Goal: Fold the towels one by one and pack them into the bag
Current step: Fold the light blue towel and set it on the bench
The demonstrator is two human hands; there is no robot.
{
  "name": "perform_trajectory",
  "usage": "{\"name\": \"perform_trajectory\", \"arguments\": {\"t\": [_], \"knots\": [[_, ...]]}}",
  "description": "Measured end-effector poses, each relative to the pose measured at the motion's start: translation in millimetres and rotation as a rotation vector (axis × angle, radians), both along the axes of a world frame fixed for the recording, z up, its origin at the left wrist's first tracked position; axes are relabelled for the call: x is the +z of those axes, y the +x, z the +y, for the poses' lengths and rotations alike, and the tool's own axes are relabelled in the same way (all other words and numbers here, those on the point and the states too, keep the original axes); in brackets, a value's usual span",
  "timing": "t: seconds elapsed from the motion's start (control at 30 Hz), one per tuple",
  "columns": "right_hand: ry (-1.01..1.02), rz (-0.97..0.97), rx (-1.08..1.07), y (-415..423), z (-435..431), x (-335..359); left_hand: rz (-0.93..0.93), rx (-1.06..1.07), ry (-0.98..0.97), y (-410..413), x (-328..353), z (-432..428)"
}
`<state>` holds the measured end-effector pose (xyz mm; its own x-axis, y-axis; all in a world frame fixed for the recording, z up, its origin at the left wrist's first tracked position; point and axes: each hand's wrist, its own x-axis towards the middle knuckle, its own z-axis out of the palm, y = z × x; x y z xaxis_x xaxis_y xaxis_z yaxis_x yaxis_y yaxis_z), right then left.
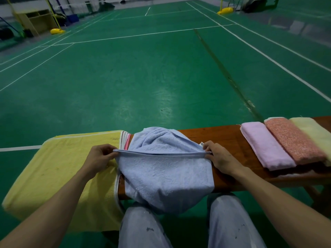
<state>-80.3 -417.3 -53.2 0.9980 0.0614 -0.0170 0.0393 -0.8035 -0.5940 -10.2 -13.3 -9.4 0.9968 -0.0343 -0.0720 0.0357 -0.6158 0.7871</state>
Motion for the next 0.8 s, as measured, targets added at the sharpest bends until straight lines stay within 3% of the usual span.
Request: {"name": "perform_trajectory", "arguments": {"t": [0.5,0.63,0.8], "knots": [[0.087,-0.013,-0.062,-7,-10,17,-0.037,-0.028,-0.017,-5,6,-3],[0.439,-0.035,-0.252,-8,-10,29,-0.07,-0.008,-0.051,-5,10,-11],[0.841,0.006,-0.563,-1,-7,50,-0.004,0.088,-0.301,1,14,-31]]}}
